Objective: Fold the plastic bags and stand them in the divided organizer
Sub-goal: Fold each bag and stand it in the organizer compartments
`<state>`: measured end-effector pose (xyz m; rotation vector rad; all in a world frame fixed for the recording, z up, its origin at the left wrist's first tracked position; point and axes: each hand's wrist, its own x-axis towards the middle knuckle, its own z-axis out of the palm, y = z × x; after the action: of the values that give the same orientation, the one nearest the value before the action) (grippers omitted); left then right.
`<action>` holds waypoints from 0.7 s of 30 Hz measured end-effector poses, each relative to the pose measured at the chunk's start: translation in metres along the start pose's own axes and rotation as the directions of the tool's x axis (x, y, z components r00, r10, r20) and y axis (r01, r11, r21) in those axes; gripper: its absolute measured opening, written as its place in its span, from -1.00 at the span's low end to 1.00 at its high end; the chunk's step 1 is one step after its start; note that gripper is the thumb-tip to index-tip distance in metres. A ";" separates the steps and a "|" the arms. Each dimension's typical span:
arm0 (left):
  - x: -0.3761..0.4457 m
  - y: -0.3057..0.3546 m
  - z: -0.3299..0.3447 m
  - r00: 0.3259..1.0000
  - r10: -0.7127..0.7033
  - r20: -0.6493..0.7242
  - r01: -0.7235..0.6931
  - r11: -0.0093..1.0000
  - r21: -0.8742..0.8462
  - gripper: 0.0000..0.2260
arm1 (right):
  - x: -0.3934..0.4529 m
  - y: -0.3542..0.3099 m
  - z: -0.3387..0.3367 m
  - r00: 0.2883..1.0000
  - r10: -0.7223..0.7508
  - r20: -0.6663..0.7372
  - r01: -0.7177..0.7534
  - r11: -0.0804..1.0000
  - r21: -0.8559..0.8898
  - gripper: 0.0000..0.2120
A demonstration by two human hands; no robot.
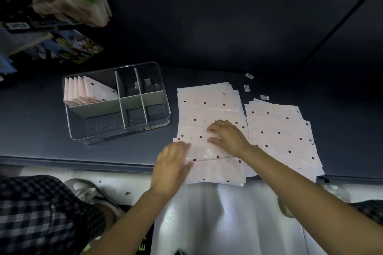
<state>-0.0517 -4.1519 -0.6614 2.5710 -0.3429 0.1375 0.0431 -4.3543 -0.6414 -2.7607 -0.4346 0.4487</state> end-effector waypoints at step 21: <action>0.000 0.005 0.003 0.992 -0.121 -0.036 0.114 0.979 -0.172 -0.69 | 0.008 -0.008 -0.017 0.960 0.113 0.257 -0.180 0.950 0.255 -0.84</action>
<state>-0.0528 -4.1573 -0.6611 2.4083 -0.1765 0.1190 0.0538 -4.3488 -0.6253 -2.4837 -0.1995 0.8207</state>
